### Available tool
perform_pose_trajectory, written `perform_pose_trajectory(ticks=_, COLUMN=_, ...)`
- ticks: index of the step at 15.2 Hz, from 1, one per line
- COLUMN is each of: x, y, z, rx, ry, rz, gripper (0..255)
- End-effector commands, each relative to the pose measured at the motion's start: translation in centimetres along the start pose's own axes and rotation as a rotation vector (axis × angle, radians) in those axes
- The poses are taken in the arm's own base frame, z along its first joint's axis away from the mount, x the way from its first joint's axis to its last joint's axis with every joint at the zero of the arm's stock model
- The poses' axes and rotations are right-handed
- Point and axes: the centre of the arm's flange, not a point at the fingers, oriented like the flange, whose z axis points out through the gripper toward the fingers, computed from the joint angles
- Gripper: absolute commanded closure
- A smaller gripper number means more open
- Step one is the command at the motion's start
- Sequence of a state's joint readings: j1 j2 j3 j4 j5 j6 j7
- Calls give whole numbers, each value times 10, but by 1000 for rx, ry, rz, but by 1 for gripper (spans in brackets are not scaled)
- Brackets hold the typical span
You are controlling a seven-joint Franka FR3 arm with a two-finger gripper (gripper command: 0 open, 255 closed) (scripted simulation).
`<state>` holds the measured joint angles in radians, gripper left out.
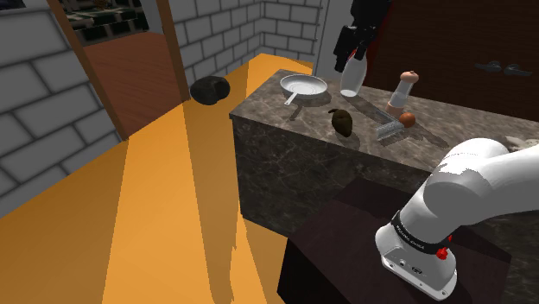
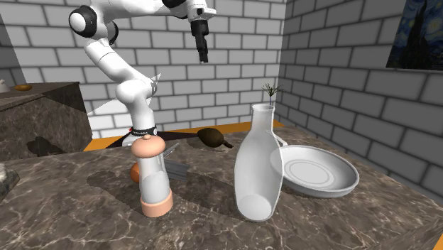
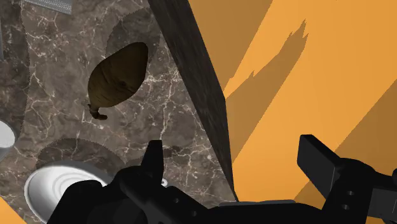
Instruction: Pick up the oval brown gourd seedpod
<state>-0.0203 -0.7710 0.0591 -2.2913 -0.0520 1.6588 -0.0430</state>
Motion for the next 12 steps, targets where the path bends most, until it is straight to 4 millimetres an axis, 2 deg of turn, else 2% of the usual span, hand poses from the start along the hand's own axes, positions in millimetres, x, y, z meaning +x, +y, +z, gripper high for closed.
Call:
perform_pose_trajectory(ticks=1, x=0, y=0, z=0, rx=0, ry=0, rz=0, gripper=0)
perform_pose_trajectory(ticks=12, x=62, y=53, z=122, rx=-123, ry=-122, rz=241, gripper=0)
